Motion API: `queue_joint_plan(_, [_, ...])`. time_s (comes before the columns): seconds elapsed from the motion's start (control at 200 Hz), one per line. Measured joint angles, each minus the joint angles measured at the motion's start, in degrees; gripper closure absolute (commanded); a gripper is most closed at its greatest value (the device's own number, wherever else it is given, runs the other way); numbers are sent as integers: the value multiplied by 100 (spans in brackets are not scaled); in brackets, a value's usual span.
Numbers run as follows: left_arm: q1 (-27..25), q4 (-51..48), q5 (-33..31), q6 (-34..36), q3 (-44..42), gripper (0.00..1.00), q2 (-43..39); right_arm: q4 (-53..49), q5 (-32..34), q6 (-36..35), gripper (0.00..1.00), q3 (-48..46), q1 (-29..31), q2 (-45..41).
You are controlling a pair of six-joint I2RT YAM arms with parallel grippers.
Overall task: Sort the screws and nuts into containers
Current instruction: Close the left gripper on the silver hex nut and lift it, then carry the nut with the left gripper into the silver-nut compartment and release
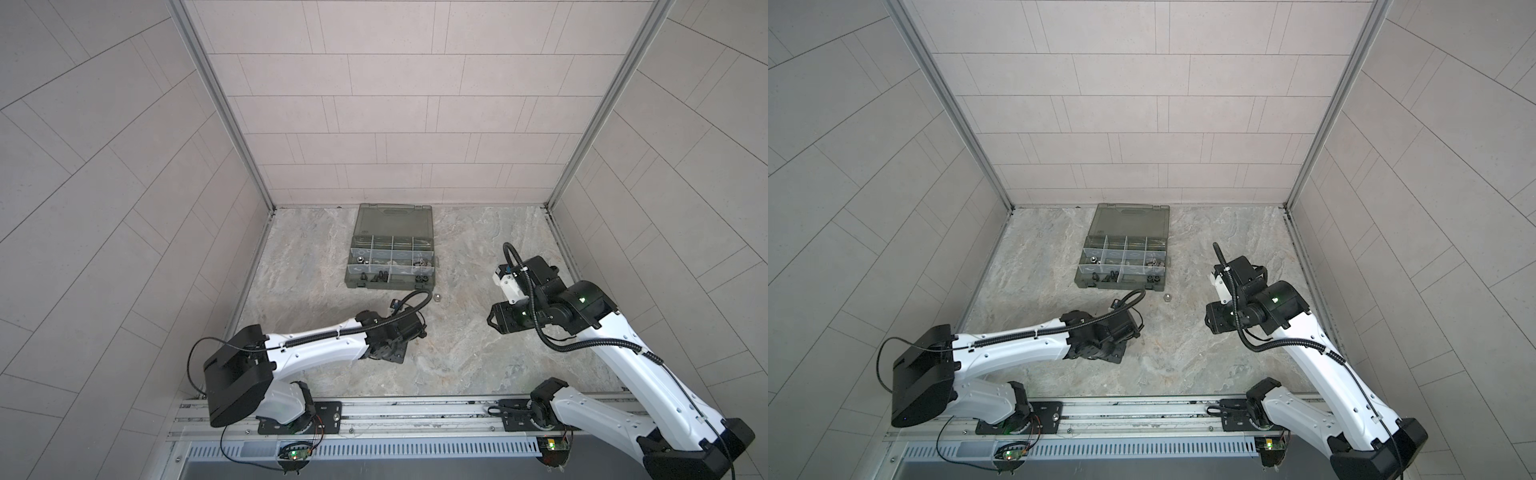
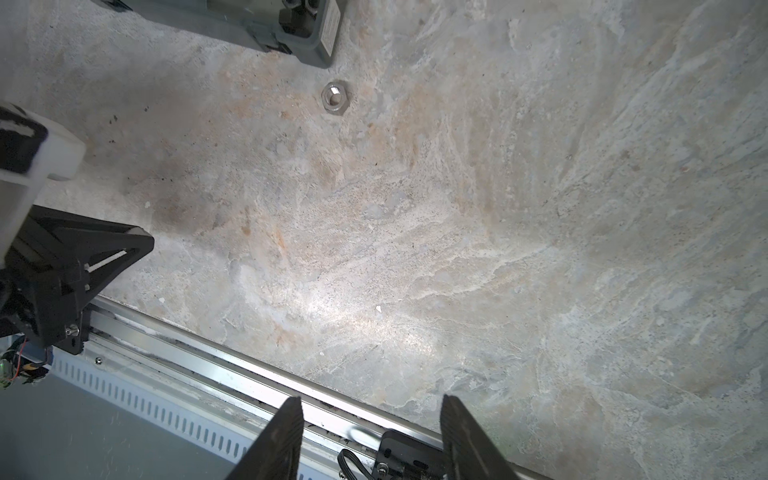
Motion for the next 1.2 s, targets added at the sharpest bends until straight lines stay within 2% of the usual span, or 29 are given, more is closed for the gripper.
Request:
queue_joint_plan(0.09, [420,-227,-9,273,544,100,114,-4,11,-42,46,160,-17,87])
queue_joint_plan(0.285, [1867,-623,90,920,1384,100,361,-13,26,-83,46,396,-74,229])
queue_joint_plan(0.41, [2693,-785,188,1305,2044,100,778,33,22,-83,46,459,-114,372])
queue_joint_plan(0.51, [3156,-872,238,1589,2555,100,1213,101,15,-83,46,507,-184,490])
queue_joint_plan(0.846, [4004,-1082,675,2129,3978,99,2774,192,-114,-146,46,566,-658,719])
queue_joint_plan(1.201, [4378,-1285,1062,2337,5331,98,3840,229,-155,-271,46,1005,-938,1119])
